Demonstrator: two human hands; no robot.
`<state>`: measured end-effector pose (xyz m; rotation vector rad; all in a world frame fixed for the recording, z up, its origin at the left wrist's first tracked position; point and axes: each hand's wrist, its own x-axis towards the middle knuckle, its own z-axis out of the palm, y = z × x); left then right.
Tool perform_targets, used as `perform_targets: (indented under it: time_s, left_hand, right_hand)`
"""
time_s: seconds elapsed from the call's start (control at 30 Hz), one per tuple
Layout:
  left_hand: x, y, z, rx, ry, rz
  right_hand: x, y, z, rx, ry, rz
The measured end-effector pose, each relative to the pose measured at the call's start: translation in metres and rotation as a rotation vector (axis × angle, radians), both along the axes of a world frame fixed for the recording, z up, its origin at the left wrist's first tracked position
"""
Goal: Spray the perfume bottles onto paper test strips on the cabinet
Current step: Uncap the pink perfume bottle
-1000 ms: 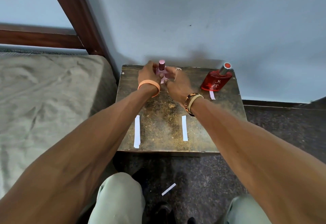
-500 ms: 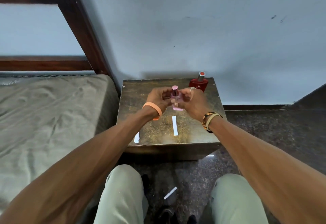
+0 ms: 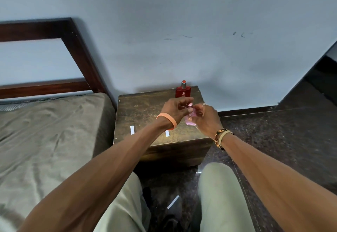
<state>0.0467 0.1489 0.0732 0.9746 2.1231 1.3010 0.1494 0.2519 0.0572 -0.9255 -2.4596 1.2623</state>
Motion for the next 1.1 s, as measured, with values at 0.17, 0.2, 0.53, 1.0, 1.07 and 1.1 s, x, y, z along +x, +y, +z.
perform_targets:
  time_s: [0.17,0.2,0.53,1.0,1.07,1.1]
  left_hand:
    - [0.011,-0.001,-0.004,-0.030,0.053,0.047]
    - [0.012,-0.001,-0.005,-0.028,0.046,0.059]
    - [0.014,0.025,-0.036,-0.098,0.100,0.092]
    - [0.001,0.045,-0.085,-0.167,0.076,0.056]
    - [-0.002,0.046,-0.089,-0.181,0.075,0.056]
    - [-0.003,0.047,-0.090,-0.198,0.083,0.052]
  right_hand:
    - [0.006,-0.003,-0.006,0.026,-0.030,0.003]
    - [0.005,-0.004,-0.008,0.026,-0.030,-0.005]
    - [-0.004,0.007,-0.034,-0.057,-0.086,-0.074]
    - [-0.022,0.023,-0.090,-0.090,-0.169,-0.158]
    - [-0.025,0.024,-0.094,-0.106,-0.172,-0.162]
    - [-0.026,0.025,-0.095,-0.110,-0.171,-0.164]
